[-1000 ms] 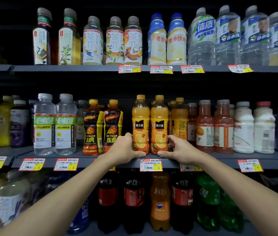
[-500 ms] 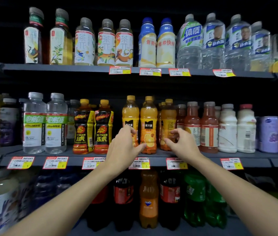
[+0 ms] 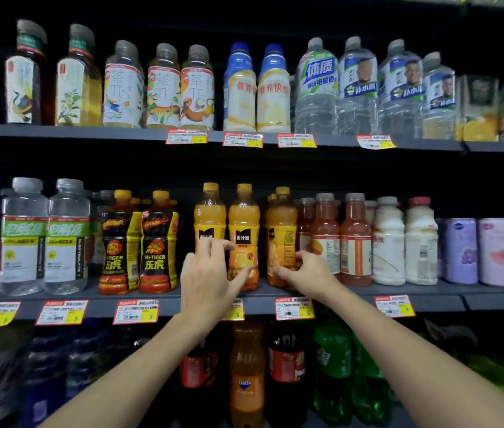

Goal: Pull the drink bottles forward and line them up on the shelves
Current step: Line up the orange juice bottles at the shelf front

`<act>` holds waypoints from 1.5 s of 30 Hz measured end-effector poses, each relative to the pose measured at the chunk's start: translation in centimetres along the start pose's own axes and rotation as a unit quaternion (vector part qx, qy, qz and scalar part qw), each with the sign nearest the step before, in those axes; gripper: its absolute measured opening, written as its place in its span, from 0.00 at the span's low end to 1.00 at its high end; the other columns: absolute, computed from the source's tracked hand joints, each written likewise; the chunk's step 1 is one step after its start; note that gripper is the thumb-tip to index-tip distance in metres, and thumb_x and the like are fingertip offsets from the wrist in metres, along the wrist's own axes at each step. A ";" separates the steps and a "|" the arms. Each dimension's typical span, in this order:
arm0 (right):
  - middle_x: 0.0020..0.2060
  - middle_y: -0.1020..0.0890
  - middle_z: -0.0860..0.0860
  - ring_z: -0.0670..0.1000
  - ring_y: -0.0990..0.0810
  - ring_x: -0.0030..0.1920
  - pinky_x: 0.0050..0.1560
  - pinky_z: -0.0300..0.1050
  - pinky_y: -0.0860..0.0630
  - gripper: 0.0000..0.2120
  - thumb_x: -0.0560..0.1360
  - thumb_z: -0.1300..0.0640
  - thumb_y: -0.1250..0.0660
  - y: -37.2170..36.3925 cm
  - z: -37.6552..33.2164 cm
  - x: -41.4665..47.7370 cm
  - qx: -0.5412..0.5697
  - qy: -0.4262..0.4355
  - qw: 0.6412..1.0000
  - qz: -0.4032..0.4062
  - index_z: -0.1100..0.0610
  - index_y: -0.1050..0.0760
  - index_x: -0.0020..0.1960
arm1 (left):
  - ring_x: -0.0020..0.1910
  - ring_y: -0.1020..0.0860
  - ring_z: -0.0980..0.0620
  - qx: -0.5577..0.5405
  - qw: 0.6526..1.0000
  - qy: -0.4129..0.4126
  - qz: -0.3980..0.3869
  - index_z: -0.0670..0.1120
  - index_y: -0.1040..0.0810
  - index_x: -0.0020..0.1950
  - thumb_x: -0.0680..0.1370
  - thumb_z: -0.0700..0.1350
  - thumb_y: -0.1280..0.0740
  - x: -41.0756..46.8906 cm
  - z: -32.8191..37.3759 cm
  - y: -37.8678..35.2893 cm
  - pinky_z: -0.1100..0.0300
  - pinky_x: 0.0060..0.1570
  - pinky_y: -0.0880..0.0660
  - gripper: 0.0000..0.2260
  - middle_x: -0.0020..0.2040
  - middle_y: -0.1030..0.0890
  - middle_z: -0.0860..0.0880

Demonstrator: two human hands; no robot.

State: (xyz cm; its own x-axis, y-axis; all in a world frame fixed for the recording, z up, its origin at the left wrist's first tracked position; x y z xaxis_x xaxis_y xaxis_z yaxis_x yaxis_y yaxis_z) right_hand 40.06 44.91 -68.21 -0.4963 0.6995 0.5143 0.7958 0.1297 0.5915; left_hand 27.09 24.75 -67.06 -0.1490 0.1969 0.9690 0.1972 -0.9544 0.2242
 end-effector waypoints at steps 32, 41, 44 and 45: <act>0.54 0.21 0.43 0.48 0.21 0.54 0.54 0.51 0.22 0.49 0.54 0.15 0.37 -0.3 -0.7 -1.5 -0.087 -0.009 0.996 0.027 0.47 0.32 0.62 | 0.76 0.42 0.47 -0.141 0.973 0.161 -0.083 0.52 0.57 0.80 0.65 0.70 0.27 -0.9 -4.4 -3.4 0.50 0.70 0.36 0.55 0.77 0.43 0.45; 0.54 0.21 0.40 0.44 0.21 0.53 0.52 0.44 0.23 0.45 0.56 0.21 0.28 -0.5 -0.2 -1.3 -0.031 -0.008 0.999 -0.039 0.45 0.31 0.63 | 0.76 0.42 0.48 -0.147 0.972 0.162 -0.090 0.49 0.56 0.80 0.66 0.68 0.26 -0.9 -4.2 -3.1 0.50 0.71 0.36 0.56 0.77 0.42 0.45; 0.54 0.20 0.40 0.39 0.22 0.52 0.47 0.37 0.29 0.33 0.65 0.33 0.24 -0.7 -0.4 -1.4 0.011 -0.008 0.994 -0.105 0.43 0.30 0.64 | 0.76 0.43 0.48 -0.166 0.969 0.158 -0.096 0.49 0.57 0.80 0.67 0.66 0.25 -0.9 -4.2 -3.1 0.51 0.71 0.38 0.56 0.77 0.43 0.45; 0.54 0.19 0.40 0.39 0.22 0.52 0.46 0.37 0.29 0.29 0.68 0.39 0.23 -0.6 -0.2 -1.4 0.022 -0.011 0.993 -0.118 0.43 0.30 0.64 | 0.76 0.43 0.48 -0.172 0.967 0.157 -0.102 0.49 0.57 0.80 0.67 0.65 0.25 -0.9 -4.2 -3.1 0.51 0.71 0.39 0.56 0.77 0.43 0.45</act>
State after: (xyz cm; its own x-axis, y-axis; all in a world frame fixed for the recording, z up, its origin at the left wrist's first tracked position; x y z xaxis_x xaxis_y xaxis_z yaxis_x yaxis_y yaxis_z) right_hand 40.17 43.71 -69.15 -0.6634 0.6608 0.3512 0.6728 0.3213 0.6664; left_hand 22.52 26.62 -69.04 -0.4481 0.3625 0.8171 -0.1938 -0.9317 0.3071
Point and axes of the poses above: each hand's wrist, its own x-axis towards the middle knuckle, its own y-axis out of the back of the hand, z = x × y, the point moved 7 cm from there along x, towards the middle knuckle
